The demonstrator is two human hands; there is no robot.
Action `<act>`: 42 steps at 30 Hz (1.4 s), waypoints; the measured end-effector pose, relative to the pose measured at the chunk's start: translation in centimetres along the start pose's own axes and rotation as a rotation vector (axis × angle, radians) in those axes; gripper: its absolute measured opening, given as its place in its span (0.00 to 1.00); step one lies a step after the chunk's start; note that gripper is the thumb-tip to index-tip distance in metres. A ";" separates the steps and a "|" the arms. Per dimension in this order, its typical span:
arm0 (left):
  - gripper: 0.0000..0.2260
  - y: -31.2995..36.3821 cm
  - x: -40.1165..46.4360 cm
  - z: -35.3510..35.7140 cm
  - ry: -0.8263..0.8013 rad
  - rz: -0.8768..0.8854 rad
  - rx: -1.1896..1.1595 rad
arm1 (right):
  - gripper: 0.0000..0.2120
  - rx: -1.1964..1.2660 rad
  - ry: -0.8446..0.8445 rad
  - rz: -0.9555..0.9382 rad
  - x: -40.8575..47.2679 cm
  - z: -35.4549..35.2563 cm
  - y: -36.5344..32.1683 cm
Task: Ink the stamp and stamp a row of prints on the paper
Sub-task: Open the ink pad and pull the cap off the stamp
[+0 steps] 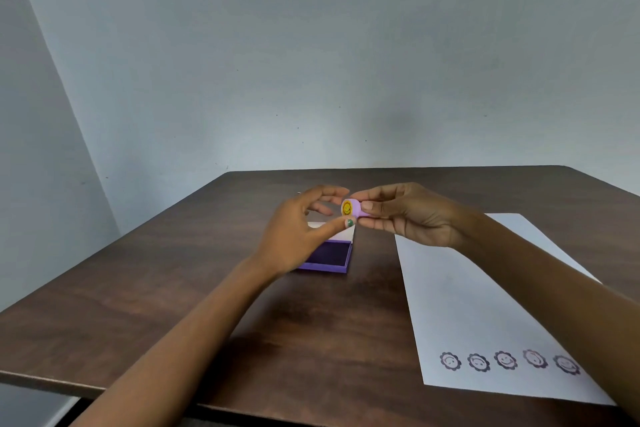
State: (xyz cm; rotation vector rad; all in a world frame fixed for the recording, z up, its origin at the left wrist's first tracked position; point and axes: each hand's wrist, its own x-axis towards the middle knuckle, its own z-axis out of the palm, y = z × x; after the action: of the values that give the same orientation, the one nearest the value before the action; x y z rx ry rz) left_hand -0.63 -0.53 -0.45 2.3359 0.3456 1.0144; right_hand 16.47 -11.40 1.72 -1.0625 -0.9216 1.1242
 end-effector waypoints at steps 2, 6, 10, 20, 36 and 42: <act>0.15 0.3 0.0 0.3 0.049 0.040 -0.018 | 0.10 0.024 -0.045 -0.006 0.0 0.0 0.0; 0.13 0.5 0.0 0.2 0.127 0.094 0.035 | 0.10 0.054 -0.080 -0.019 0.0 0.1 0.0; 0.11 0.8 -0.1 0.0 0.173 0.106 0.079 | 0.10 0.038 -0.065 -0.053 0.1 0.3 0.0; 0.12 0.7 0.0 0.1 0.265 0.064 0.026 | 0.10 -0.020 -0.009 -0.164 0.3 0.8 0.1; 0.10 0.6 -0.5 1.8 0.010 0.050 0.151 | 0.10 -0.010 0.242 -0.240 0.5 -1.2 -0.1; 0.14 0.5 -0.8 3.2 -0.114 0.170 0.384 | 0.10 -0.138 0.286 -0.253 0.5 -1.5 0.0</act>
State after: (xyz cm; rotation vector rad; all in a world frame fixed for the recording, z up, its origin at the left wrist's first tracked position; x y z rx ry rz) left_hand 1.14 -2.56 -2.40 2.7966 0.3238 0.9529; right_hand 17.95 -11.16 1.33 -1.1480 -0.8847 0.6869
